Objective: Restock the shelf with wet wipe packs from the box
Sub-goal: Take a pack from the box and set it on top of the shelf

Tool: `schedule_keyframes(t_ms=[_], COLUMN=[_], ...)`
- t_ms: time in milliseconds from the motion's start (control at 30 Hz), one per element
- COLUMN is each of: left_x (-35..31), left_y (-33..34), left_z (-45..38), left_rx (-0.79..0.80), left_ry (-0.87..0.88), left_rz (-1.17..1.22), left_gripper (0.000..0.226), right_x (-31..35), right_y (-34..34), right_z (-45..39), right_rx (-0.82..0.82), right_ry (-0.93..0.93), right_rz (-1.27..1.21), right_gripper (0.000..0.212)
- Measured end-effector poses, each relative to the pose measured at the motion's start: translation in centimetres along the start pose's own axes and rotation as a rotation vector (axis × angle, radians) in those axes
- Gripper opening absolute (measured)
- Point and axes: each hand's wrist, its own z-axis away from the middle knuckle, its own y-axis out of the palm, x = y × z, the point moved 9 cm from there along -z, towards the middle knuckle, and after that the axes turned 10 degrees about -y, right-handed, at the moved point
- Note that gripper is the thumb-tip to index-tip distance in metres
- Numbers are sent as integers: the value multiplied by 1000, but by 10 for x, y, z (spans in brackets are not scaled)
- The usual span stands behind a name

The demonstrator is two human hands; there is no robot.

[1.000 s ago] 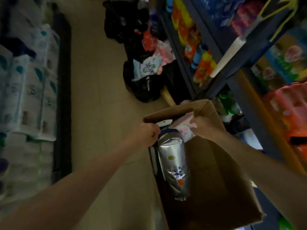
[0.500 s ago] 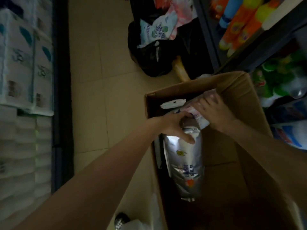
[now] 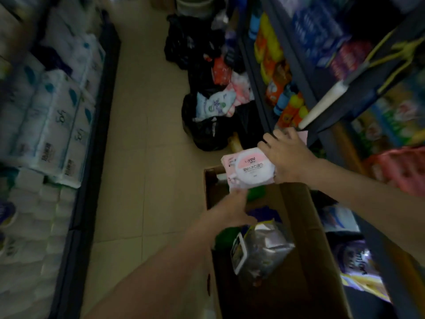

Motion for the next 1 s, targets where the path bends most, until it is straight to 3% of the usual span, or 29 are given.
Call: schedule_keyframes(t_ms=[67, 133, 233, 333, 400, 500, 533, 633, 767, 867, 1000], left_x=[16, 43, 70, 84, 82, 65, 70, 97, 146, 180, 207], left_y=[-56, -104, -175, -241, -273, -305, -312, -335, -349, -347, -329], left_z=[21, 50, 118, 205, 271, 387, 422, 533, 687, 795, 915], left_rx=[-144, -248, -429, -682, -862, -1316, -1393, -1619, -1925, -2087, -2245], left_ry=[-60, -160, -161, -127, -104, -8, -23, -114, -297, -434, -578], left_rz=[122, 193, 260, 218, 27, -484, -559, -684, -785, -846, -965], left_gripper=[63, 59, 71, 98, 108, 119, 123, 119, 109, 99, 104], right_x=[-3, 0, 14, 42, 71, 123, 145, 213, 294, 351, 422], right_y=[-43, -96, -186, -282, -351, -459, -495, -594, -711, -789, -862], right_z=[-1, -7, -14, -28, -34, -38, -36, -26, -12, 5, 23], right_rx=[-79, -157, -339, -449, -550, -731, -794, -990, -1232, -1451, -1670], right_ry=[-36, -60, -90, -125, -157, -181, -202, -287, -384, -472, -567], right_rz=[1, 92, 194, 302, 360, 375, 382, 404, 435, 420, 370], right_gripper=[87, 84, 81, 81, 76, 71, 69, 64, 81, 83, 87])
